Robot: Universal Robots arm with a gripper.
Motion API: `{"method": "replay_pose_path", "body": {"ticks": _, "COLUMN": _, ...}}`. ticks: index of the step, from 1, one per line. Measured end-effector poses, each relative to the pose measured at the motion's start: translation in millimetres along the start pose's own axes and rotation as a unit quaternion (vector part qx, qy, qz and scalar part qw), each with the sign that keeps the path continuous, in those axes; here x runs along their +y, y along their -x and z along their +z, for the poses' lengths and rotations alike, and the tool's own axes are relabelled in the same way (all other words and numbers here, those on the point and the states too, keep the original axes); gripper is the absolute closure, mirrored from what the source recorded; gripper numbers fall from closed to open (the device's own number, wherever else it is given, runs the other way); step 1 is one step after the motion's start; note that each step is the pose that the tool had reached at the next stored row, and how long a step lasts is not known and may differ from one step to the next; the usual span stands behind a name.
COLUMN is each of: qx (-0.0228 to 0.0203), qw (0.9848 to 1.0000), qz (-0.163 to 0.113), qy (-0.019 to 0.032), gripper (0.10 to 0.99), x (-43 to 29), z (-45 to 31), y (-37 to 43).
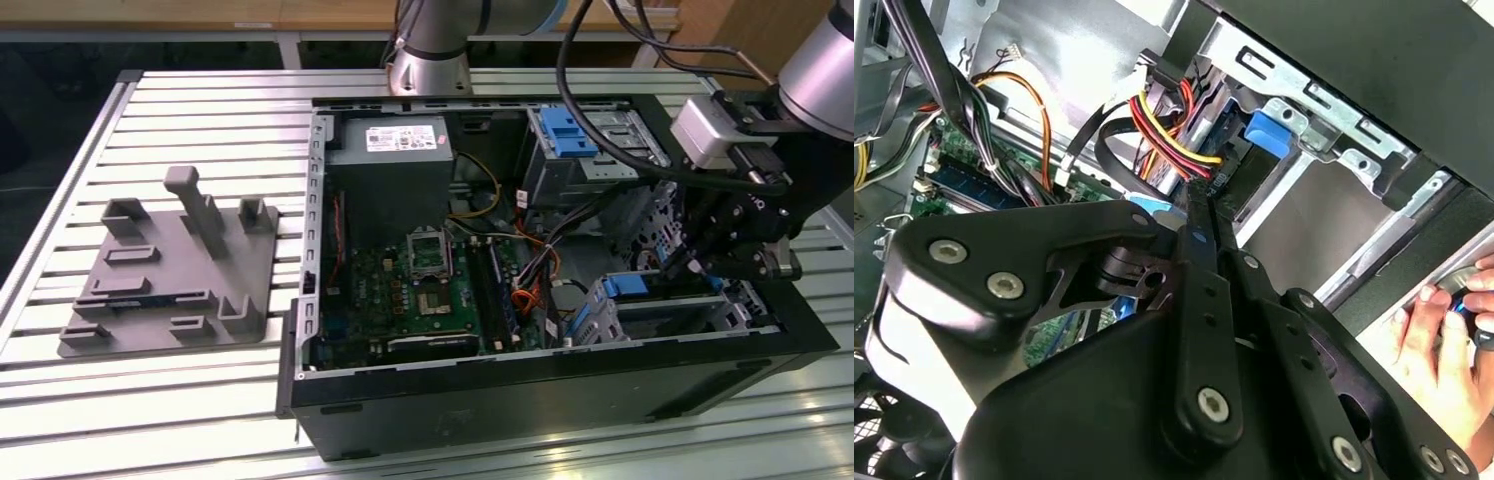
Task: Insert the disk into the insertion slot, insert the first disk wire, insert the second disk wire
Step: 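Insert the second disk wire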
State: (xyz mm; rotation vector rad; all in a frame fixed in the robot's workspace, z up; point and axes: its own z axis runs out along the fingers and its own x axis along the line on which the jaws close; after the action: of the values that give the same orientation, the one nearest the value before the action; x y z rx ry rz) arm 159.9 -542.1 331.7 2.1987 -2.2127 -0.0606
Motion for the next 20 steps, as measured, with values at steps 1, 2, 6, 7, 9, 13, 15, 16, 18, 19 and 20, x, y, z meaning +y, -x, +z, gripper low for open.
{"method": "replay_pose_path", "body": {"ticks": 1, "qx": 0.0001, "qw": 1.0, "qz": 0.0, "qy": 0.0, "gripper": 0.945, "x": 0.0, "z": 0.3, "y": -0.1}}
{"method": "replay_pose_path", "body": {"ticks": 2, "qx": 0.0001, "qw": 1.0, "qz": 0.0, "qy": 0.0, "gripper": 0.945, "x": 0.0, "z": 0.7, "y": -0.4}}
{"method": "replay_pose_path", "body": {"ticks": 6, "qx": -0.0014, "qw": 1.0, "qz": 0.0, "qy": 0.0001, "gripper": 0.933, "x": 0.0, "z": 1.8, "y": -1.3}}
{"method": "replay_pose_path", "body": {"ticks": 7, "qx": -0.0017, "qw": 1.0, "qz": 0.0, "qy": 0.0001, "gripper": 0.875, "x": 0.0, "z": 1.9, "y": -1.3}}
{"method": "replay_pose_path", "body": {"ticks": 9, "qx": -0.0018, "qw": 1.0, "qz": 0.0, "qy": 0.0, "gripper": 0.816, "x": 0.0, "z": 1.8, "y": -1.5}}
{"method": "replay_pose_path", "body": {"ticks": 13, "qx": -0.0017, "qw": 1.0, "qz": 0.0, "qy": 0.0, "gripper": 0.753, "x": 0.0, "z": 0.4, "y": -1.5}}
{"method": "replay_pose_path", "body": {"ticks": 15, "qx": -0.0022, "qw": 1.0, "qz": 0.0, "qy": 0.0, "gripper": 0.753, "x": 0.1, "z": -3.2, "y": -1.4}}
{"method": "replay_pose_path", "body": {"ticks": 16, "qx": -0.0023, "qw": 1.0, "qz": 0.0, "qy": 0.0, "gripper": 0.753, "x": 0.3, "z": -6.3, "y": -1.4}}
{"method": "replay_pose_path", "body": {"ticks": 18, "qx": -0.0023, "qw": 1.0, "qz": 0.0, "qy": 0.0, "gripper": 0.753, "x": 0.7, "z": -15.3, "y": -1.3}}
{"method": "replay_pose_path", "body": {"ticks": 19, "qx": -0.0023, "qw": 1.0, "qz": 0.0, "qy": 0.0, "gripper": 0.753, "x": 0.9, "z": -19.7, "y": -1.2}}
{"method": "replay_pose_path", "body": {"ticks": 20, "qx": -0.0024, "qw": 1.0, "qz": 0.0, "qy": 0.0, "gripper": 0.753, "x": 1.0, "z": -24.2, "y": -1.1}}
